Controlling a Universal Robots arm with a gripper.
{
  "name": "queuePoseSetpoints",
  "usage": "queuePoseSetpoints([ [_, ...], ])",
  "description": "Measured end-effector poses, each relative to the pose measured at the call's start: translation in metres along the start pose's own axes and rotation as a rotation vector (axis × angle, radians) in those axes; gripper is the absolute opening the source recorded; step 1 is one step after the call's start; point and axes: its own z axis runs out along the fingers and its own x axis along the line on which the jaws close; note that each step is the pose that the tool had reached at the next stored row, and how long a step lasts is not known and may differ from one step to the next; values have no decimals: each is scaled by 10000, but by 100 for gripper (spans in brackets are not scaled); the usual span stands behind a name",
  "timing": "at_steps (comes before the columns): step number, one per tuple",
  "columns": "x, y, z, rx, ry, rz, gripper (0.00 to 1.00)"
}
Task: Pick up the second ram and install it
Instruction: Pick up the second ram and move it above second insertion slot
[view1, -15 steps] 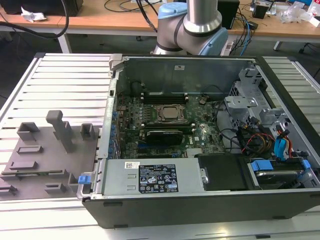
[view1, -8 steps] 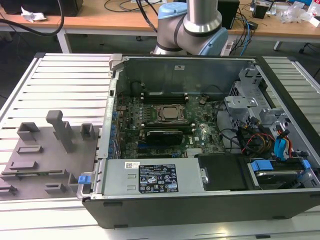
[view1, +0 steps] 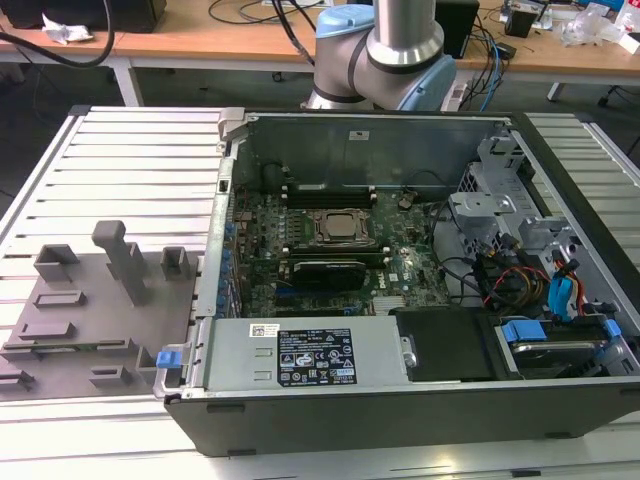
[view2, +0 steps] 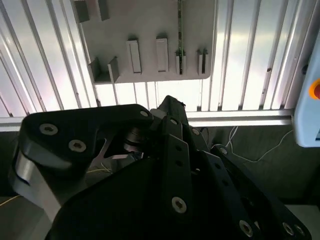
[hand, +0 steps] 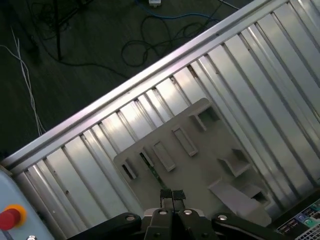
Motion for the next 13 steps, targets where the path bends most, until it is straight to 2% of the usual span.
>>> queuePoseSetpoints([
  [7,0,0,0,-24,48,-1065,11],
  [13,0,0,0,-39,75,-1688,11],
])
